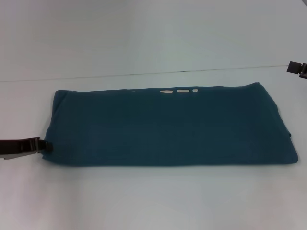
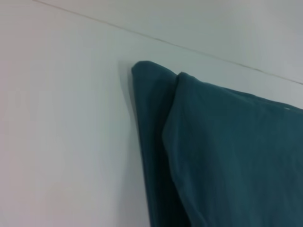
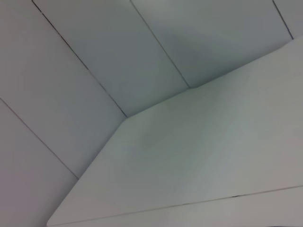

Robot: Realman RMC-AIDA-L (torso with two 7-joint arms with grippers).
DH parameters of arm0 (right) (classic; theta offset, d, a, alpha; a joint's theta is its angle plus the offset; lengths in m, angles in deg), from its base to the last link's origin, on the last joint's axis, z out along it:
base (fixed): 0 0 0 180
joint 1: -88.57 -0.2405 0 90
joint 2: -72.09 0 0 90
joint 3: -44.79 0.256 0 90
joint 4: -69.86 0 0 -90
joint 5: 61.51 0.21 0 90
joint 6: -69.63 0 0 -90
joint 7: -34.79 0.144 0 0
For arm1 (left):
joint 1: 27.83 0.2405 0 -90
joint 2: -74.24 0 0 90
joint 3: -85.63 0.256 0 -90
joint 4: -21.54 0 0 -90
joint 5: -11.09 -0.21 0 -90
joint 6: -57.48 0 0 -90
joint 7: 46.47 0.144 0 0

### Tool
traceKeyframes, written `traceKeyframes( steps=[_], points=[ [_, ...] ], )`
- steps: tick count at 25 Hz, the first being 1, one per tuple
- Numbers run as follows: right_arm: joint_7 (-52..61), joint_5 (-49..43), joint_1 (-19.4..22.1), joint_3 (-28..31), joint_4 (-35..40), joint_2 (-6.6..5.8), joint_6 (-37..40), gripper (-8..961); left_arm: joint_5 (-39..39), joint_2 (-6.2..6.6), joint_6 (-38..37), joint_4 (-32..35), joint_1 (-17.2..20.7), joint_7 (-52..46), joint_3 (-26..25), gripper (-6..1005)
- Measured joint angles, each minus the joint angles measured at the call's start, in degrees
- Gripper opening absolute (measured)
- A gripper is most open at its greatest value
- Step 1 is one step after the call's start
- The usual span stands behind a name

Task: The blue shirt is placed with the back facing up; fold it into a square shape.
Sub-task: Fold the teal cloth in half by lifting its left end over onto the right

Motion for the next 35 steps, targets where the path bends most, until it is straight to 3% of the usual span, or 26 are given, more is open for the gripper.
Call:
traceKeyframes(
  steps=[8, 13, 25, 35],
  points=[
    [-0.2, -0.1, 0.2, 0.2, -0.2, 0.01, 0.1, 900, 0.0, -0.03, -0.9, 0.1, 0.1, 0.0, 0.3, 60],
    [-0.2, -0.2, 0.4, 0.2, -0.3, 0.01, 0.1, 900, -0.1, -0.03, -1.5, 0.9, 0.7, 0.0, 0.4, 3],
    [-0.4, 0.0, 0.6, 0.2, -0.5, 0.67, -0.3, 900, 0.0, 0.64, -4.5, 6.7, 5.8, 0.0, -1.7, 3],
    [-0.4, 0.0, -0.8, -0.2, -0.5, 2.55, -2.1, 899, -3.2, 2.52, -4.8, 7.6, 6.7, 3.0, -10.8, 2]
  ],
)
